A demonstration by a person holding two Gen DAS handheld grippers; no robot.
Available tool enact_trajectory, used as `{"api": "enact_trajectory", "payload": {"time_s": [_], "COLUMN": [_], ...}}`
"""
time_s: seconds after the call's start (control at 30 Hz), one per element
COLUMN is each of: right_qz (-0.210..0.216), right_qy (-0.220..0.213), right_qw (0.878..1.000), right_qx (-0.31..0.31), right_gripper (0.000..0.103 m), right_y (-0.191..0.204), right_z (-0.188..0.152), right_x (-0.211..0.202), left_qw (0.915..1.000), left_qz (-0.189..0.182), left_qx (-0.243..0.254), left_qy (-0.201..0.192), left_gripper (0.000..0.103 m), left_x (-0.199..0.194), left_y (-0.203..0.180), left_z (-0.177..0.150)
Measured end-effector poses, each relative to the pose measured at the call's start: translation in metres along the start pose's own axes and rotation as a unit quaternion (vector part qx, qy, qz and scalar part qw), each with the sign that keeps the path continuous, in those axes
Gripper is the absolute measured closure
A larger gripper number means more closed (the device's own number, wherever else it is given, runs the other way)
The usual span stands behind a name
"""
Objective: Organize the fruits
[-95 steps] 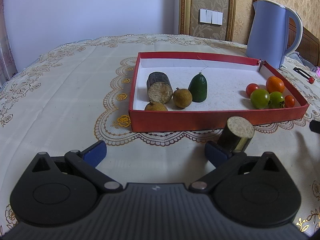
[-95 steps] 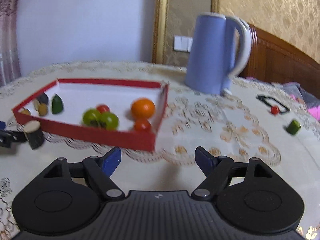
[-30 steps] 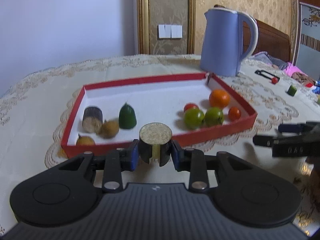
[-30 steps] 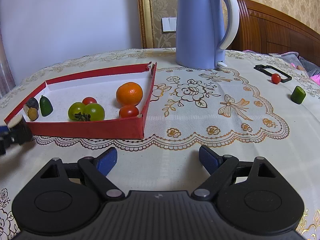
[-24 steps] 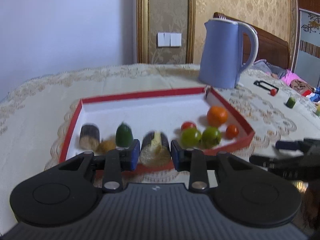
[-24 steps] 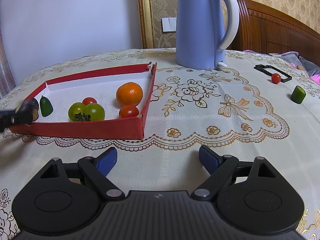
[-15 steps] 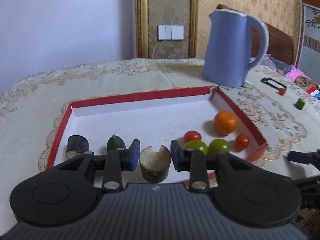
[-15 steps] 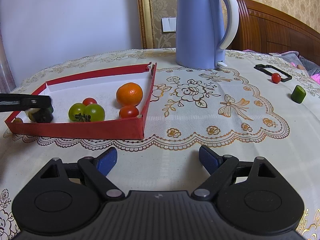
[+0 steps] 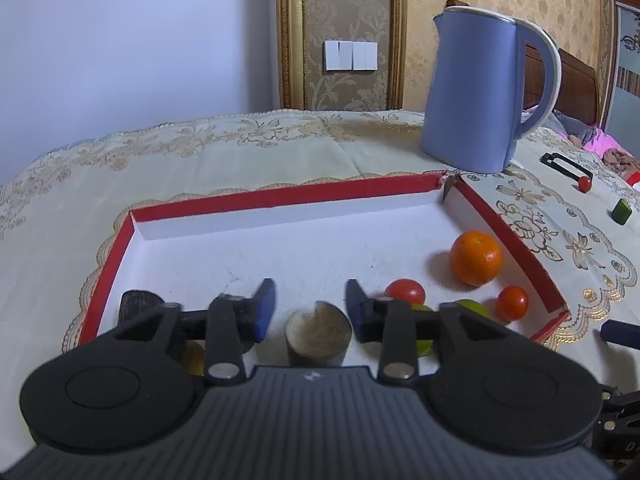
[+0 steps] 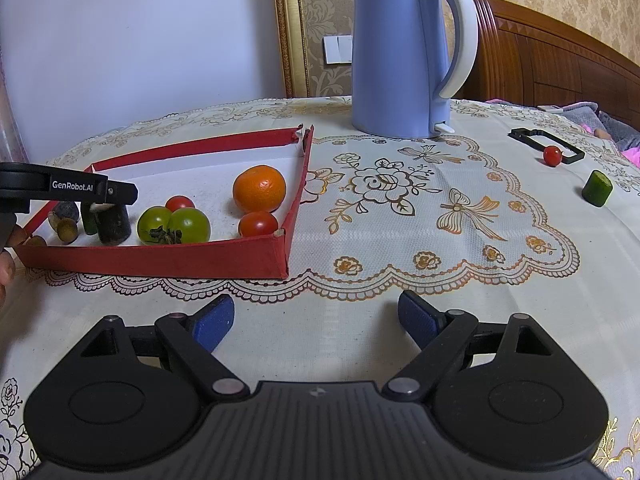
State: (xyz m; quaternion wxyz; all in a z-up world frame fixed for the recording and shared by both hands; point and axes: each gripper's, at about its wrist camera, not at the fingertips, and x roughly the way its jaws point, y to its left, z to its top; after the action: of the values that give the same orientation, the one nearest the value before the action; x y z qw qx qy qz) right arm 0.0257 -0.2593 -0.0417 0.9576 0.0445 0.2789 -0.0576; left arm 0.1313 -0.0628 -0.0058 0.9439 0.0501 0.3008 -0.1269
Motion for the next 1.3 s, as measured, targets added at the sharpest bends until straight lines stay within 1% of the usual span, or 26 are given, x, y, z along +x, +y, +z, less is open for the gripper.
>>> {"api": "enact_trajectory", "payload": {"time_s": [0.07, 0.17, 0.27, 0.33, 0.4, 0.47, 0.53, 0.67, 0.77, 0.83, 0.97, 1.03, 1.1, 1.13, 1.3], "right_qz": [0.0, 0.0, 0.0, 0.001, 0.0, 0.0, 0.0, -0.001, -0.004, -0.006, -0.014, -0.018, -0.015, -0.014, -0.019], "right_qy": [0.0, 0.0, 0.0, 0.0, 0.0, 0.0, 0.0, 0.001, 0.002, 0.003, 0.008, 0.009, 0.011, 0.012, 0.01], "right_qw": [1.0, 1.0, 1.0, 1.0, 1.0, 1.0, 1.0, 1.0, 1.0, 1.0, 1.0, 0.999, 0.999, 0.999, 0.999], "right_qx": [0.0, 0.0, 0.0, 0.001, 0.0, 0.001, 0.0, -0.002, -0.006, -0.009, -0.021, -0.027, -0.029, -0.03, -0.031], "right_gripper": [0.014, 0.014, 0.013, 0.013, 0.013, 0.013, 0.013, 0.013, 0.013, 0.013, 0.013, 0.012, 0.008, 0.008, 0.008], "right_y": [0.0, 0.0, -0.001, -0.001, -0.001, -0.001, 0.0, 0.001, 0.002, 0.002, 0.006, 0.008, 0.008, 0.008, 0.008], "right_z": [0.0, 0.0, 0.0, 0.0, 0.0, 0.0, 0.0, 0.0, 0.0, 0.0, 0.0, 0.0, 0.0, 0.0, -0.001], "right_x": [0.0, 0.0, 0.0, 0.0, 0.0, 0.0, 0.0, 0.0, 0.001, 0.001, 0.003, 0.003, 0.004, 0.004, 0.003], "left_qw": [0.9999, 0.9997, 0.9995, 0.9992, 0.9988, 0.9985, 0.9983, 0.9976, 0.996, 0.9949, 0.9922, 0.991, 0.9903, 0.9901, 0.99], "left_qz": [0.008, 0.007, 0.013, 0.014, 0.02, 0.027, 0.031, 0.053, 0.058, 0.063, 0.085, 0.089, 0.091, 0.092, 0.093], "left_qx": [-0.007, -0.017, -0.013, -0.009, -0.006, -0.014, -0.021, -0.035, -0.067, -0.079, -0.091, -0.101, -0.106, -0.106, -0.106], "left_qy": [-0.008, -0.015, -0.026, -0.036, -0.043, -0.046, -0.045, -0.028, -0.012, -0.005, -0.005, -0.005, -0.002, 0.0, -0.002], "left_gripper": [0.06, 0.059, 0.058, 0.055, 0.044, 0.038, 0.036, 0.036, 0.036, 0.036, 0.036, 0.036, 0.036, 0.036, 0.028], "left_x": [-0.004, -0.017, -0.036, -0.05, -0.063, -0.072, -0.078, -0.078, -0.073, -0.07, -0.069, -0.068, -0.068, -0.067, -0.065], "left_y": [0.004, 0.01, 0.013, 0.013, 0.014, 0.017, 0.02, 0.032, 0.048, 0.056, 0.067, 0.071, 0.073, 0.073, 0.07], "left_z": [-0.001, -0.005, -0.014, -0.022, -0.03, -0.039, -0.047, -0.061, -0.066, -0.069, -0.077, -0.078, -0.08, -0.08, -0.079]}}
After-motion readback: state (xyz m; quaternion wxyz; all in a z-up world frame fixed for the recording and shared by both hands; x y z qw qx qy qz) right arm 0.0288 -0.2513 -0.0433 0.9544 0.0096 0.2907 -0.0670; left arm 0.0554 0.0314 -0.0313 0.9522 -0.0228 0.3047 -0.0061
